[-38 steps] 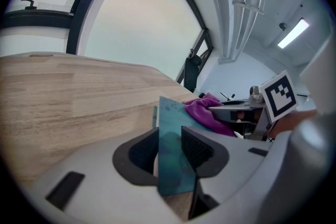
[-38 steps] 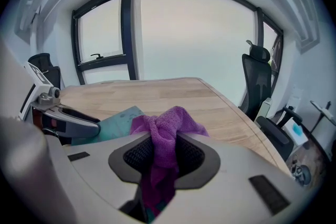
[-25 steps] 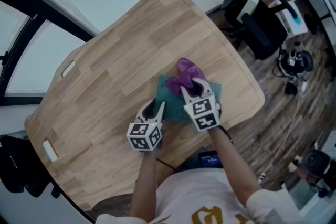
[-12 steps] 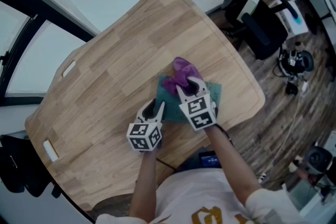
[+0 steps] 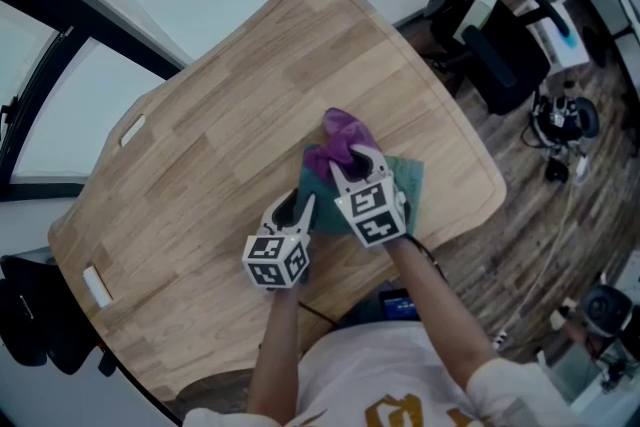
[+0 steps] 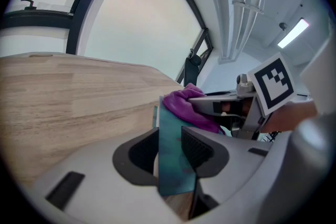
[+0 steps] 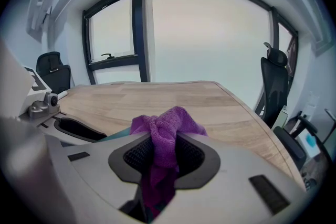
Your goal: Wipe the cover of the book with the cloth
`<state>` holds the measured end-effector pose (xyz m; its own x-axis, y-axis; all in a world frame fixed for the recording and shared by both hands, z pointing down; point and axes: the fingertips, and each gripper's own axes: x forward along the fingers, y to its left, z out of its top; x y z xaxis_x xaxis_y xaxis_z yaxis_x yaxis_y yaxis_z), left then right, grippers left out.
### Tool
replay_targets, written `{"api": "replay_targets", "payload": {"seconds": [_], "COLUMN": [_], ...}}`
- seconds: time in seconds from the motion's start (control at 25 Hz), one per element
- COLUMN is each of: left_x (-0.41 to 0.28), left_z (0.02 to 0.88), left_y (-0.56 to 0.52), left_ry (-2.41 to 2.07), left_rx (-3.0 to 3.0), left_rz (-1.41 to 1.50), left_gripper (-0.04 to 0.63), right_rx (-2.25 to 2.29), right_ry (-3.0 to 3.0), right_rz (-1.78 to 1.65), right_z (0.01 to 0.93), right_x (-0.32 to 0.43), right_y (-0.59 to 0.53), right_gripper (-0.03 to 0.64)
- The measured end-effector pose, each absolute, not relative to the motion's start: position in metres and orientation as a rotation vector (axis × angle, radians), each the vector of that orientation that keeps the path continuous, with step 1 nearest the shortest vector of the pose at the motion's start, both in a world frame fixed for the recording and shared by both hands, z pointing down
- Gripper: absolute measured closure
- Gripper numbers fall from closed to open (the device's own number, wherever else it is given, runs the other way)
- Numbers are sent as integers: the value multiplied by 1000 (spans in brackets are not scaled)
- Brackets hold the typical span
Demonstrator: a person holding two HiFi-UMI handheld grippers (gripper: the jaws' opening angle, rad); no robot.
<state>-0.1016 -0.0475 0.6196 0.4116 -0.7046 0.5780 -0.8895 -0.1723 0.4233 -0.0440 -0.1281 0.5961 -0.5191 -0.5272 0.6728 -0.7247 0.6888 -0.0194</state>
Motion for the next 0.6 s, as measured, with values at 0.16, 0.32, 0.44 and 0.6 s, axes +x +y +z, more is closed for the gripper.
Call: {"api": "replay_targets", "payload": {"seconds": [0.16, 0.32, 0.44, 0.6], "left_x": [-102, -102, -102, -102], "left_z": [620, 620, 620, 620], "left_y": [-47, -47, -47, -48], "left_ry": [-1356, -1355, -1355, -1355], "left_rx": [1938, 1938, 1938, 1935], "left_rz": [324, 324, 324, 324], "left_gripper": [460, 460, 460, 460], "right_rx": [947, 938, 931, 912], "right_ry": [-2250, -2255, -2257, -2259], "right_rz": [394, 391, 391, 392], "right_z": [596, 596, 596, 596], "right_x": [-49, -52, -55, -62], "right_y": [-129, -129, -130, -131], "right_gripper": [518, 518, 518, 518]}}
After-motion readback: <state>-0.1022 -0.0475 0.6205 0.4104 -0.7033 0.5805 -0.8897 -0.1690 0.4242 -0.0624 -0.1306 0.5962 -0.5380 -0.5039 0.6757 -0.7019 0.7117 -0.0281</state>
